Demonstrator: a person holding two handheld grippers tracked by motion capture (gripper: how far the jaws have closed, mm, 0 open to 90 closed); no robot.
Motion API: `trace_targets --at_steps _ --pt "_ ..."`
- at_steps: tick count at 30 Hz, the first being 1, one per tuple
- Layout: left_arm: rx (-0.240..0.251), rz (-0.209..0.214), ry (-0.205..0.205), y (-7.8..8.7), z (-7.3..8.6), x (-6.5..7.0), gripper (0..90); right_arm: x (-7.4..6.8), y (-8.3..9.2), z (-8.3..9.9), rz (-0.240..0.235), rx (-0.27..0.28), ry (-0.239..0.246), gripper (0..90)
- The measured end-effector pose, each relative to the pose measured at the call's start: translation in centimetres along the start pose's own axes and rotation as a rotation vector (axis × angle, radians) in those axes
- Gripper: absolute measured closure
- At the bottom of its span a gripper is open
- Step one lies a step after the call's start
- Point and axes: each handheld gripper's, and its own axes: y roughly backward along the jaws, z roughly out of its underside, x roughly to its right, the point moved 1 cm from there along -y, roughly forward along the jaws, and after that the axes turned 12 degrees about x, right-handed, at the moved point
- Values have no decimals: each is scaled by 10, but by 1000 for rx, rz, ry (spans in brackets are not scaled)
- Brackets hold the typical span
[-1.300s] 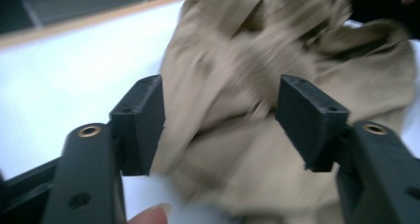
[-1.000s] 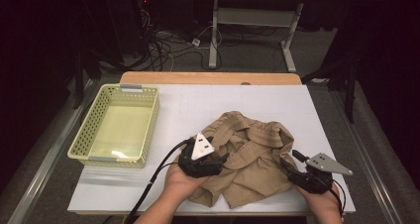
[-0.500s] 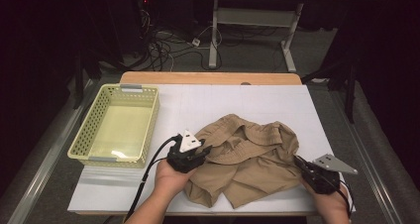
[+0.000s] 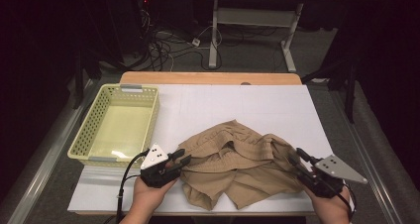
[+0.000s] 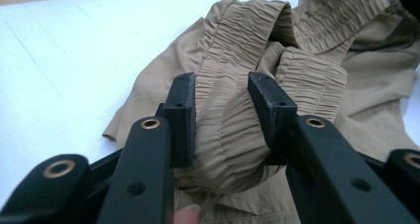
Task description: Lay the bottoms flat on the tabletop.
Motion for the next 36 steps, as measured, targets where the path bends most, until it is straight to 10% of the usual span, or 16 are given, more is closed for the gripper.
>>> trace_targets --at_steps 12,17,31,36 --pt "-27 -93 9 38 17 -4 638 -32 -60 7 -163 -97 47 546" --pt "-25 -110 26 43 21 -7 682 -23 -71 20 -176 -150 13 686" --pt "-68 -85 -161 8 14 23 688 41 -27 15 -8 -59 -126 757" --pt "-54 -89 -94 1 13 11 685 65 -15 28 57 -67 -172 750"
